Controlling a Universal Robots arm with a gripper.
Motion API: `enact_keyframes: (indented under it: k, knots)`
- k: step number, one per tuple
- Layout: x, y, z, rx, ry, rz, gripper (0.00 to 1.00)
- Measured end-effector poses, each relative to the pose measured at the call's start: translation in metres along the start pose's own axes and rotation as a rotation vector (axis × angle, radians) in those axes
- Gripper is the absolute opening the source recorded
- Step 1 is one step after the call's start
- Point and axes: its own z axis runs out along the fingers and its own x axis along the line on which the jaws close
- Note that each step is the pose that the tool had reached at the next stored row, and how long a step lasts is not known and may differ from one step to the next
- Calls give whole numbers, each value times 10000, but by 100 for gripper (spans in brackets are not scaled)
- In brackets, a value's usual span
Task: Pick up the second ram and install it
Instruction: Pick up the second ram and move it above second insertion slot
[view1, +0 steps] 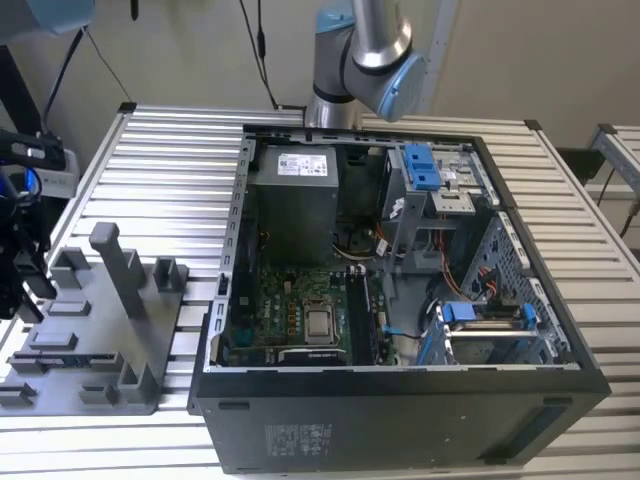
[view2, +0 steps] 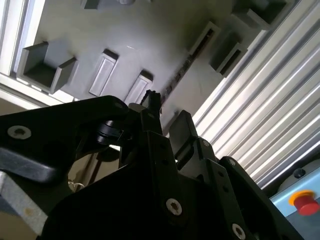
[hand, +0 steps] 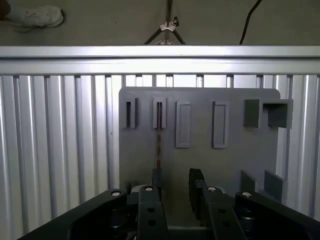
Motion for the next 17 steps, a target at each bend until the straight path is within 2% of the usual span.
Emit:
enact_keyframes:
  k: [10, 17]
  knots:
    - [69, -4, 182, 37, -2, -4, 36]
    - [89, 3, 307, 47, -1, -11, 36]
